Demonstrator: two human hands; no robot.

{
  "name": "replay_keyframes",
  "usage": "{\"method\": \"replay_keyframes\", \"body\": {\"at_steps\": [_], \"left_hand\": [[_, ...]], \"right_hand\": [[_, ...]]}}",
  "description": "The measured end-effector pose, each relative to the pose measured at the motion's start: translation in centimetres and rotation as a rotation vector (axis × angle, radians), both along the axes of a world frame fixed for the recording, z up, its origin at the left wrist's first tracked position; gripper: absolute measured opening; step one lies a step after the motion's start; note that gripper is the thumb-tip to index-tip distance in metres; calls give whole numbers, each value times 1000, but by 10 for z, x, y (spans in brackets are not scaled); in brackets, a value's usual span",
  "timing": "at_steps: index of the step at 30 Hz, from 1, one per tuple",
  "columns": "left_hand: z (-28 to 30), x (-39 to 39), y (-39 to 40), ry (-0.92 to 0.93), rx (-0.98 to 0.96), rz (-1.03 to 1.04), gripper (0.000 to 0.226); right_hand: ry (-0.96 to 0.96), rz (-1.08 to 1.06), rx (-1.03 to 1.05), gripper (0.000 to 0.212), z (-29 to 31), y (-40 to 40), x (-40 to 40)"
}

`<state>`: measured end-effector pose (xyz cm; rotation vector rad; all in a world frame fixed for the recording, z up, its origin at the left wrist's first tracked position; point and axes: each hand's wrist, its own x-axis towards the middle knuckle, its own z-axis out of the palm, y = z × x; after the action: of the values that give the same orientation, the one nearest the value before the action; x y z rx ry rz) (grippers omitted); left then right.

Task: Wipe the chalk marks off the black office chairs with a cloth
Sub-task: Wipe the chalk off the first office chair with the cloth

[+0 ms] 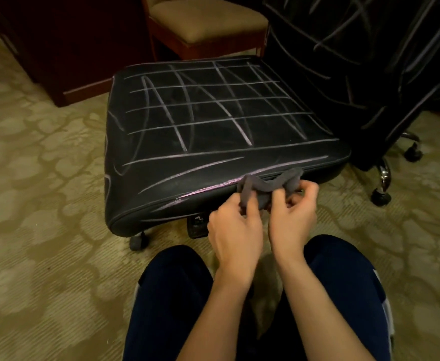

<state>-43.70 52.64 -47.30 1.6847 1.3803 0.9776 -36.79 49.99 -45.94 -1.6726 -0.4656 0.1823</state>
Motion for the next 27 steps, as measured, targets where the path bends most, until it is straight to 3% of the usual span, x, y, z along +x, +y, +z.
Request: {"method": "replay_keyframes", "body": {"at_steps": [5, 10, 15, 21, 27], "left_hand": [[-10, -62, 2, -35, 68, 134, 34], [-14, -100, 15, -61, 150, 310, 29], [-10, -55, 8, -126, 94, 228, 32], [-1, -39, 1, 5, 32, 52, 24], [-10, -109, 18, 11, 129, 295, 32]], "right_hand": [[138, 164, 79, 23, -5, 5, -58], [51, 357, -29, 21, -10, 17, -90], [0, 224, -36, 19, -8, 11, -49], [77, 87, 16, 24, -1, 4, -29], [103, 297, -14, 16, -9, 19, -93]]}}
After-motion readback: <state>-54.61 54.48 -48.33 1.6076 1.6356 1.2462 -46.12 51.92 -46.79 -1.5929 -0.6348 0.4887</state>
